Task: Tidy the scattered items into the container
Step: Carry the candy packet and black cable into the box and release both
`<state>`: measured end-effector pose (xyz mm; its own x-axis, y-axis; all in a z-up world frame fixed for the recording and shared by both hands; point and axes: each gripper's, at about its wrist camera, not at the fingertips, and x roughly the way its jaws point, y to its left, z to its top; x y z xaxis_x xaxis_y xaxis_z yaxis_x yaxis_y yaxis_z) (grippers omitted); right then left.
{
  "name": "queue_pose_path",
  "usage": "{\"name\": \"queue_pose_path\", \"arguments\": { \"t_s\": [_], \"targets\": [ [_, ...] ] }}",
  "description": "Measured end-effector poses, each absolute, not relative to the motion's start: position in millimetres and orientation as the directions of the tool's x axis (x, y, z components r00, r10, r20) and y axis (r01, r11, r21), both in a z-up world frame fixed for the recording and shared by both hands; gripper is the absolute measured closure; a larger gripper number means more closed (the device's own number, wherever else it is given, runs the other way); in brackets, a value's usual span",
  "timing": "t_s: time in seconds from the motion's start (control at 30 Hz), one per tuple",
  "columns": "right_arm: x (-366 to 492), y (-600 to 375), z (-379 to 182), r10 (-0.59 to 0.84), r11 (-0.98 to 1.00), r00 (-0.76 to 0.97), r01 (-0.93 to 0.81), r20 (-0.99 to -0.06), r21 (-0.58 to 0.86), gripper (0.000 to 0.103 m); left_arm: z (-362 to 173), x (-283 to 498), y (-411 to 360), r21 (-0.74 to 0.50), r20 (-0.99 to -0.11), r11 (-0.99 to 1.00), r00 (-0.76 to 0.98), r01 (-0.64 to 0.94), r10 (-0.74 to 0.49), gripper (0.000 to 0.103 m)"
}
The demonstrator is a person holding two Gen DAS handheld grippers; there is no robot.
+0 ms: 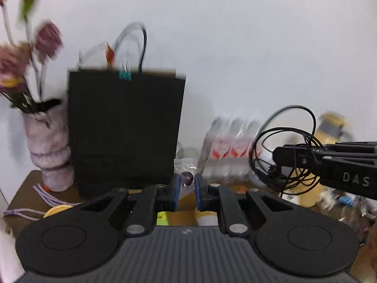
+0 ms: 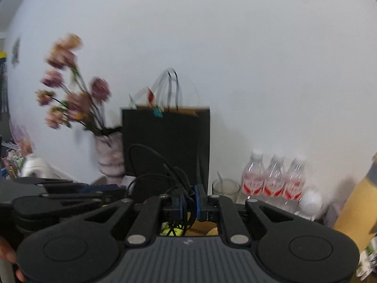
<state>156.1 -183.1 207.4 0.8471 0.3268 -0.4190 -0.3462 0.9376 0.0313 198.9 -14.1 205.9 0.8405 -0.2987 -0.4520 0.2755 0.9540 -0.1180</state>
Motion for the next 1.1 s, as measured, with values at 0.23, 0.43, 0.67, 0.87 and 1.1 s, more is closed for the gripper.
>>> {"name": "queue_pose_path", "arguments": {
  "t_s": [0.23, 0.43, 0.67, 0.87, 1.1],
  "targets": [
    [277, -171, 125, 0.347, 0.937, 0.71, -0.289, -0.613, 0.196, 0.094, 132, 265, -10, -0.097, -0.589, 0.983, 0.787, 0.159, -0.185, 0.089],
    [339, -160, 37, 0.332, 0.943, 0.536, -0.212, -0.776, 0.257, 0.09, 84, 283, -13, -0.057, -0.68, 0.97, 0.702, 0.237, -0.212, 0.088],
    [356, -153, 15, 0.285, 0.957, 0.469, -0.184, -0.836, 0.223, 0.057, 70, 291, -30, -0.007, -0.718, 0.937, 0.651, 0.35, -0.249, 0.078],
    [342, -156, 64, 0.169, 0.977, 0.549, -0.201, -0.818, 0.066, 0.031, 84, 302, -37, 0.011, -0.77, 0.94, 0.603, 0.34, -0.21, 0.059],
    [331, -182, 106, 0.116, 0.981, 0.508, -0.194, -0.854, 0.019, 0.024, 135, 300, -22, 0.019, -0.795, 0.967, 0.591, 0.252, -0.138, 0.021]
  ]
}}
